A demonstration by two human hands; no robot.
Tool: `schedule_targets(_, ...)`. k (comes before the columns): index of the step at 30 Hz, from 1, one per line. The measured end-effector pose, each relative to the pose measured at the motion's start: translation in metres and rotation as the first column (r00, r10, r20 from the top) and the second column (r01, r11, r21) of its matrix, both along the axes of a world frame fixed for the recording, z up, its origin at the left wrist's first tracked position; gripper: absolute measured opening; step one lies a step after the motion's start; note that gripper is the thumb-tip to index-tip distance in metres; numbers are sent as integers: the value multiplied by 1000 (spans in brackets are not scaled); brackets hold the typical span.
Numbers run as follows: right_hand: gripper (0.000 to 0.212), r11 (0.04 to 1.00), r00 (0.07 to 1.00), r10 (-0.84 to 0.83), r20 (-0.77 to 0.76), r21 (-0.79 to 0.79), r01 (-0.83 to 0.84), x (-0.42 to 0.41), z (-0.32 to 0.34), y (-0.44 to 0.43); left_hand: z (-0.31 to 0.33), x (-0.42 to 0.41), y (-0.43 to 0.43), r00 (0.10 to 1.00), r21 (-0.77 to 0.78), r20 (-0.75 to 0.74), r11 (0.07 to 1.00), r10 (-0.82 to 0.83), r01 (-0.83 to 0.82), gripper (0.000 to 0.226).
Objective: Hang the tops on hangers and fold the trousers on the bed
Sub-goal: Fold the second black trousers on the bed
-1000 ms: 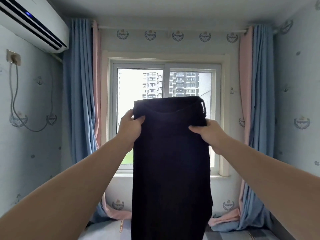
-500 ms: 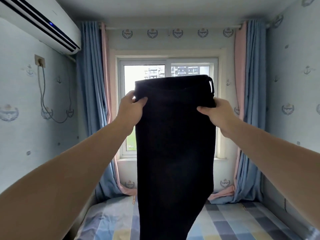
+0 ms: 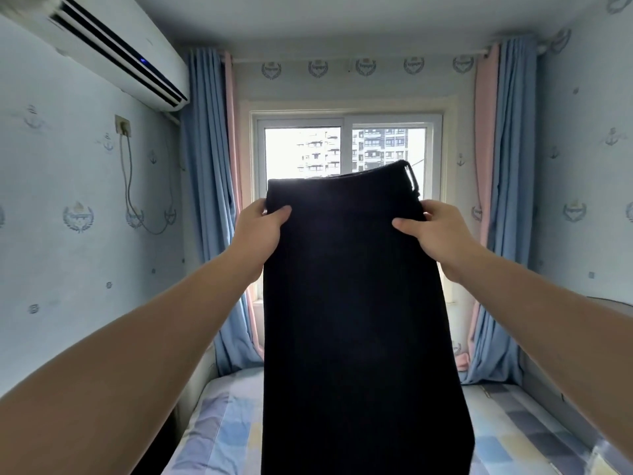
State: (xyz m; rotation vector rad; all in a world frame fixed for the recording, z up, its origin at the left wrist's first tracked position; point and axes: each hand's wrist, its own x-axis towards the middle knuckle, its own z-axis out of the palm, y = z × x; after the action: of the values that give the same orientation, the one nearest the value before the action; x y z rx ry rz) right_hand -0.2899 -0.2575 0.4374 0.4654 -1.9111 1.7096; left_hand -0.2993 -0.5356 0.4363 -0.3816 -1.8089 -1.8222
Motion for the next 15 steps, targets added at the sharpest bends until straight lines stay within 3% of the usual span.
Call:
schedule_targets(8,18,1000,994,10,112,23,-13,-35,-40,-40,-51,-28,-41,994,28,107,999,13,-16,23)
schedule_targets(15,19,997,964,-4,266,75,-16,-131,-126,-88,-145,-116,-88,969,66,244,997,22,-39,18)
